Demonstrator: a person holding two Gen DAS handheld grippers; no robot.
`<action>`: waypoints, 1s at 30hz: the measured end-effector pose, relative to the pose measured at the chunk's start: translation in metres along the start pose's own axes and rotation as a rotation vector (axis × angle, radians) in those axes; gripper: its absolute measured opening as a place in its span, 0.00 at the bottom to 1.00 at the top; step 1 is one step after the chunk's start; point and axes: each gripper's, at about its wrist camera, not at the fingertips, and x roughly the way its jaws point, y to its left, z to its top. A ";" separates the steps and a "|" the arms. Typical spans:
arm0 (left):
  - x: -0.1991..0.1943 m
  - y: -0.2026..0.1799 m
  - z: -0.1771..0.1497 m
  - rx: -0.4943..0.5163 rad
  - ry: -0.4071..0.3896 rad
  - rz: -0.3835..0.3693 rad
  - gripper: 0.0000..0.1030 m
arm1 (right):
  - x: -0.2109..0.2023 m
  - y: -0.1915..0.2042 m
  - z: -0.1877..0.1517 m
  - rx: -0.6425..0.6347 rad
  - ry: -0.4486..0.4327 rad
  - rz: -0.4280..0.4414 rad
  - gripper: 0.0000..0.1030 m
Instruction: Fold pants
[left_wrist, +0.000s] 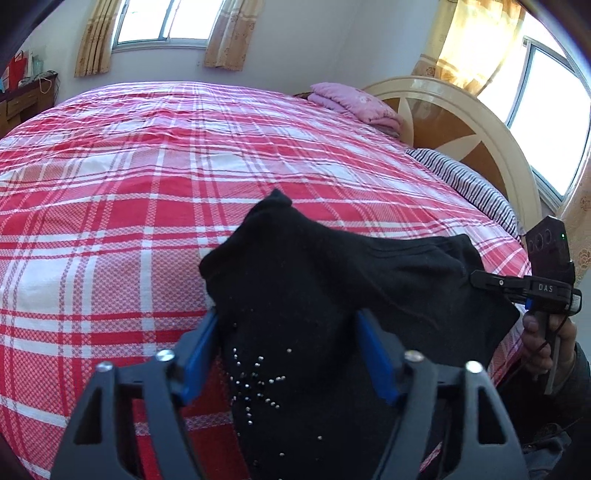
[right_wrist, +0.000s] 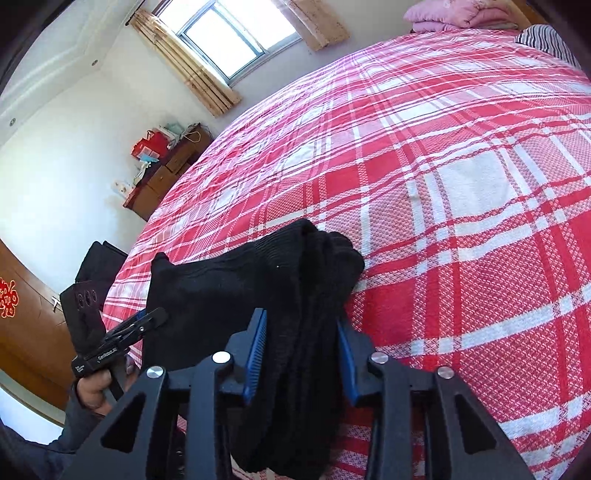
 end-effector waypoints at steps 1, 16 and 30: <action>0.000 -0.001 0.000 0.005 -0.001 -0.001 0.64 | 0.000 0.001 0.000 -0.004 0.000 -0.001 0.33; -0.023 0.008 0.013 -0.089 -0.035 -0.075 0.17 | -0.019 0.033 0.006 -0.103 -0.039 0.031 0.25; -0.113 0.089 0.049 -0.206 -0.234 0.131 0.12 | 0.089 0.157 0.115 -0.353 0.057 0.143 0.25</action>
